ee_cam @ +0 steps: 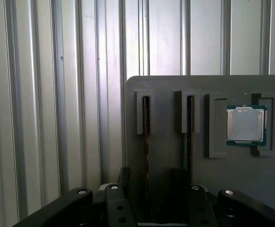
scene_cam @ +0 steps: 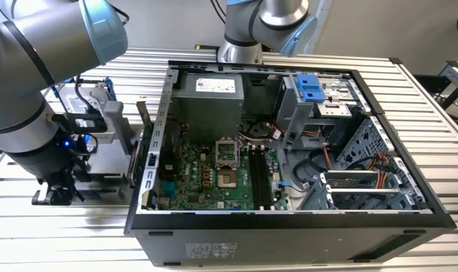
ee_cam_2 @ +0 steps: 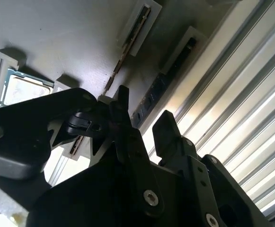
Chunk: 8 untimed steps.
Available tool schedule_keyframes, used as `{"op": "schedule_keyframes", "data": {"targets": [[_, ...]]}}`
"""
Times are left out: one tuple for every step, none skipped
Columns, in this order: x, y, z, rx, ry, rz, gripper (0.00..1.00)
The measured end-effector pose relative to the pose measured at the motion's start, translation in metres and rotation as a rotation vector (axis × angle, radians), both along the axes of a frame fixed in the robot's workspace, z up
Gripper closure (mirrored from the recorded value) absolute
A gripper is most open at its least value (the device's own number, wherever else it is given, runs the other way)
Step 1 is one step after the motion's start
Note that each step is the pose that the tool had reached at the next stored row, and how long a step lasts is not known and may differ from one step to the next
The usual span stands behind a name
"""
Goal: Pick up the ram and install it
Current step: 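Pick up the ram and move it above insertion slot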
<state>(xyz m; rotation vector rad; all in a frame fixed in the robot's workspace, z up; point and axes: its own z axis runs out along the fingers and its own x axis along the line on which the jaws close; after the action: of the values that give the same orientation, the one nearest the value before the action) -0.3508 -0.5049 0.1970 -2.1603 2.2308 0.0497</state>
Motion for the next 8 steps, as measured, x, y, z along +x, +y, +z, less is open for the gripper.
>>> {"op": "schedule_keyframes", "data": {"targets": [[0.0,0.0,0.0001,0.0001,-0.0001,0.0,0.0],[0.0,0.0,0.0001,0.0001,-0.0002,0.0,0.0],[0.0,0.0,0.0002,0.0,0.0,0.0,0.0],[-0.0001,-0.0001,0.0002,-0.0001,0.0001,0.0,0.0],[-0.0001,-0.0001,0.0003,-0.0001,0.0001,0.0,0.0],[-0.0001,-0.0001,0.0003,-0.0001,0.0002,0.0,0.0],[-0.0001,-0.0001,0.0003,-0.0002,0.0001,0.0,0.0],[-0.0001,-0.0001,0.0003,-0.0002,0.0001,0.0,1.0]]}}
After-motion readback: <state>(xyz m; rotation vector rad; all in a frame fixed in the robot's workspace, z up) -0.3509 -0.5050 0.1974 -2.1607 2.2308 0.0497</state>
